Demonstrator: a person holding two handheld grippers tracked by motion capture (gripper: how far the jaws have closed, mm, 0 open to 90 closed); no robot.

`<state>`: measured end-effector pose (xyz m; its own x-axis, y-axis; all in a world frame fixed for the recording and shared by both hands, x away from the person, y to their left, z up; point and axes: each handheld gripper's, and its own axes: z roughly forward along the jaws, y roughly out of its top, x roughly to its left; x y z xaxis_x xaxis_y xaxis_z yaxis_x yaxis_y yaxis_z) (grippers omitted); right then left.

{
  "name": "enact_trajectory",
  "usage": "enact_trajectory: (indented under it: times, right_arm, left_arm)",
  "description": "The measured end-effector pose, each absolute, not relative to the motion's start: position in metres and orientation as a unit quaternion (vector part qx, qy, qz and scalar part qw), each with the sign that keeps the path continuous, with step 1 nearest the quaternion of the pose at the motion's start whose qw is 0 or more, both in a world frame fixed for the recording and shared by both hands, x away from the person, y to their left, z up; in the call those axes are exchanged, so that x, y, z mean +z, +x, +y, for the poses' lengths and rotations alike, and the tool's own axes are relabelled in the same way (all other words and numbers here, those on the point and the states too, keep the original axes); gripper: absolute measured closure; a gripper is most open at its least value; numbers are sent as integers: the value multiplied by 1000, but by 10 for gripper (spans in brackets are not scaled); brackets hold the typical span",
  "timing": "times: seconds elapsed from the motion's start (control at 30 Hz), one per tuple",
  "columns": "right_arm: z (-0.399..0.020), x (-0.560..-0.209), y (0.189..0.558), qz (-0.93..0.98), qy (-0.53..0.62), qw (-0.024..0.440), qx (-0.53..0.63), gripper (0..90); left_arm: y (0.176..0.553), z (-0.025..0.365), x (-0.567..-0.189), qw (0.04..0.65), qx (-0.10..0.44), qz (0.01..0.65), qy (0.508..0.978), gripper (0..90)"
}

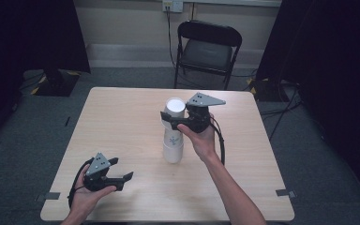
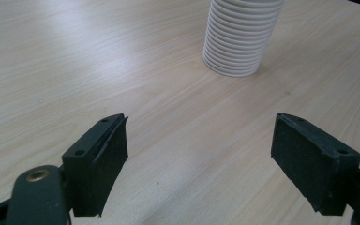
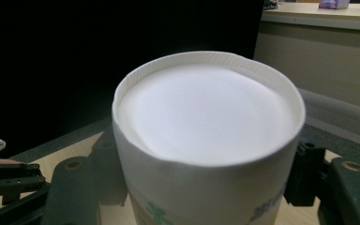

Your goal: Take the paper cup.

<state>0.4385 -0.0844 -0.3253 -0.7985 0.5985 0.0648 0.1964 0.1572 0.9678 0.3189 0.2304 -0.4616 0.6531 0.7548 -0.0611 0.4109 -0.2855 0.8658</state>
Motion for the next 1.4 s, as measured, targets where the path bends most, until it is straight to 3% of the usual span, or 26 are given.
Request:
enact_trajectory:
  times: [0.67,1.1,1.4]
  right_arm:
    - [-121,-306,420,728,275,179,602,331]
    - [-149,-327,398,731,302,157,591,332]
    - [-149,-352,381,744,313,115,579,334]
  left_arm:
    - [316,228,-462,499,173,364,767,236]
    - [315,218,-459,505,178,368,761,244]
    - [320,200,-451,513,164,349,767,238]
